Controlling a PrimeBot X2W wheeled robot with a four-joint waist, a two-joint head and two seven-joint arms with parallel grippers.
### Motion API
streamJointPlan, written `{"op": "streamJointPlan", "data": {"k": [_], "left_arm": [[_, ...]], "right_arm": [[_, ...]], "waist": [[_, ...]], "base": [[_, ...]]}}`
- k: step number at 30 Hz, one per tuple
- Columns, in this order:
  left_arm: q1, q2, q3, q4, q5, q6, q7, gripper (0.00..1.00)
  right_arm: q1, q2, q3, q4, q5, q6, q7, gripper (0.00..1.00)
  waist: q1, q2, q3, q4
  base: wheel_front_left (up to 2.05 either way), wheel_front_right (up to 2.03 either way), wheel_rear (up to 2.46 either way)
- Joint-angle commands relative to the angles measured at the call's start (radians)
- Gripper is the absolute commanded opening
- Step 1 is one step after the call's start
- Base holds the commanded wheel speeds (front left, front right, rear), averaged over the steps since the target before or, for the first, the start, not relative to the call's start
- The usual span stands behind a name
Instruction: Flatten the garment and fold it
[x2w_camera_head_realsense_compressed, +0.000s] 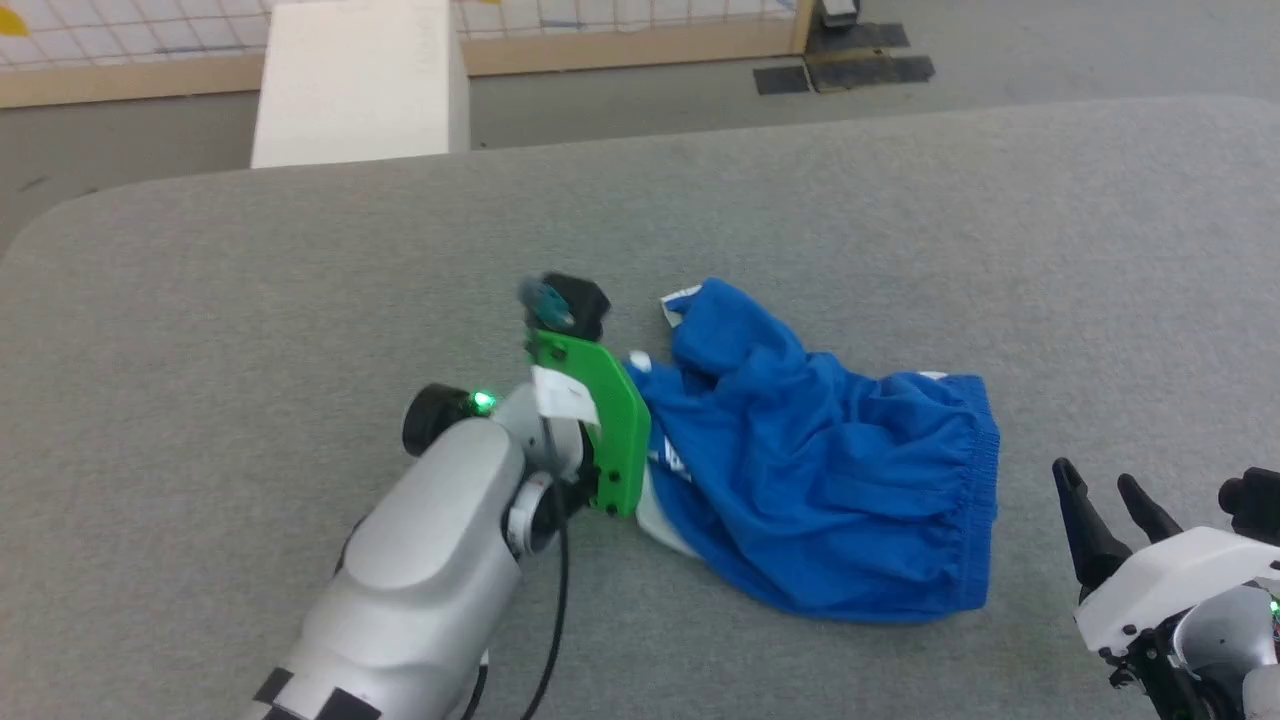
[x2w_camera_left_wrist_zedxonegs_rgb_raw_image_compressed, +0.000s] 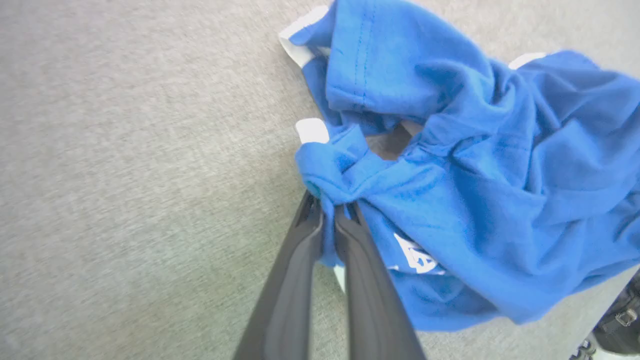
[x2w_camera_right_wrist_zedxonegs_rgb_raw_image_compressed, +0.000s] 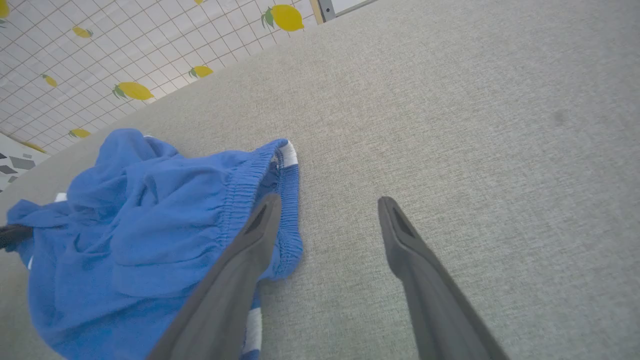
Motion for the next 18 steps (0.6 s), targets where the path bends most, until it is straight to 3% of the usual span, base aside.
{"op": "streamJointPlan", "data": {"k": [1,5,11,18], "left_arm": [[0.006,0.005,0.027,-0.019,-0.023,0.013,-0.023,0.00],[0.038,0.033,0.104,-0.080,-0.066,0.054,-0.068,0.00],[0.226,0.119,0.223,-0.217,-0.142,0.158,-0.076,0.00],[0.499,0.175,0.234,-0.348,-0.210,0.224,0.016,0.00]], "right_arm": [[-0.011,0.001,0.001,0.002,-0.006,-0.001,-0.001,1.00],[-0.003,0.001,0.004,0.004,-0.010,-0.001,0.005,1.00],[0.001,0.001,0.020,0.010,-0.008,-0.001,0.013,1.00],[-0.002,0.001,0.037,0.029,-0.001,-0.001,0.008,1.00]], "waist": [[0.0000,-0.0001,-0.036,0.044],[0.0000,-0.0001,-0.065,0.094],[0.0000,-0.0001,-0.092,0.170],[0.0000,-0.0001,-0.095,0.202]], "base": [[0.00,0.00,0.00],[0.00,0.00,0.00],[0.00,0.00,0.00],[0.00,0.00,0.00]]}}
